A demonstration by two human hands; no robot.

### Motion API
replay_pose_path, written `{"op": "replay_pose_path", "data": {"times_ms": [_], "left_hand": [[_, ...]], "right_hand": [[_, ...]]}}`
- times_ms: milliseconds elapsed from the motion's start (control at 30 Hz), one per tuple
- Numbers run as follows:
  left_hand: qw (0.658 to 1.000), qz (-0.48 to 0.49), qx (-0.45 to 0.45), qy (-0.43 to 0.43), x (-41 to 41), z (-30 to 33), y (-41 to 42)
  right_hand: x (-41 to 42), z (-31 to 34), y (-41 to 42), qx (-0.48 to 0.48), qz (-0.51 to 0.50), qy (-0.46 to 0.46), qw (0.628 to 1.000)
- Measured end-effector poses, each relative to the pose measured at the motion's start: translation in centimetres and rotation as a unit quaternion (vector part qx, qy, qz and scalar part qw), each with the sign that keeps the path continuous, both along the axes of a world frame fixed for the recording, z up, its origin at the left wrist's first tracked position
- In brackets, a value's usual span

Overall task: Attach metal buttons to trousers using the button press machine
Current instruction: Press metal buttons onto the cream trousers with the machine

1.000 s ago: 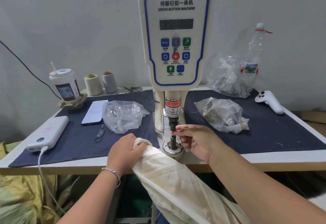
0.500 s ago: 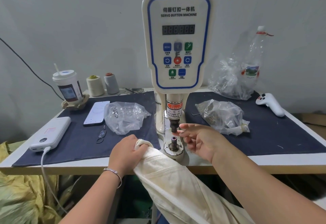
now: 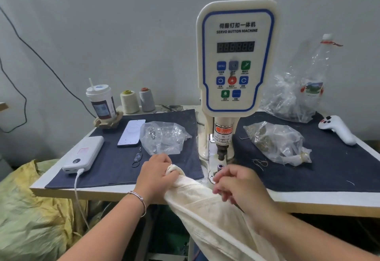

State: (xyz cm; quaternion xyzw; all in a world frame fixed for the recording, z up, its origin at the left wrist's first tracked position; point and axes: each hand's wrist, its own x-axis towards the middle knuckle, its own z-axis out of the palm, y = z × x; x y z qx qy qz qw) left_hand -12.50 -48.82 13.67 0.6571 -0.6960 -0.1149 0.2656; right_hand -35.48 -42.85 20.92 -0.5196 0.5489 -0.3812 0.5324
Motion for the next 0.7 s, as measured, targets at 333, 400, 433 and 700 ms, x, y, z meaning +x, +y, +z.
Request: {"op": "replay_pose_path", "data": {"times_ms": [333, 400, 433, 700], "left_hand": [[0.998, 0.011, 0.009, 0.064, 0.6, -1.3, -0.6], [0.997, 0.011, 0.011, 0.082, 0.7, -1.3, -0.6], [0.998, 0.004, 0.008, 0.068, 0.7, -1.3, -0.7], [0.998, -0.04, -0.029, 0.036, 0.7, -1.4, -1.1]], "right_hand": [[14.6, -0.5, -9.8, -0.315, 0.125, 0.386, 0.858], [17.0, -1.3, -12.7, -0.309, 0.12, 0.472, 0.817], [17.9, -1.7, -13.9, -0.297, 0.122, 0.504, 0.802], [21.1, -4.7, -20.0, -0.253, 0.073, 0.577, 0.773]]}}
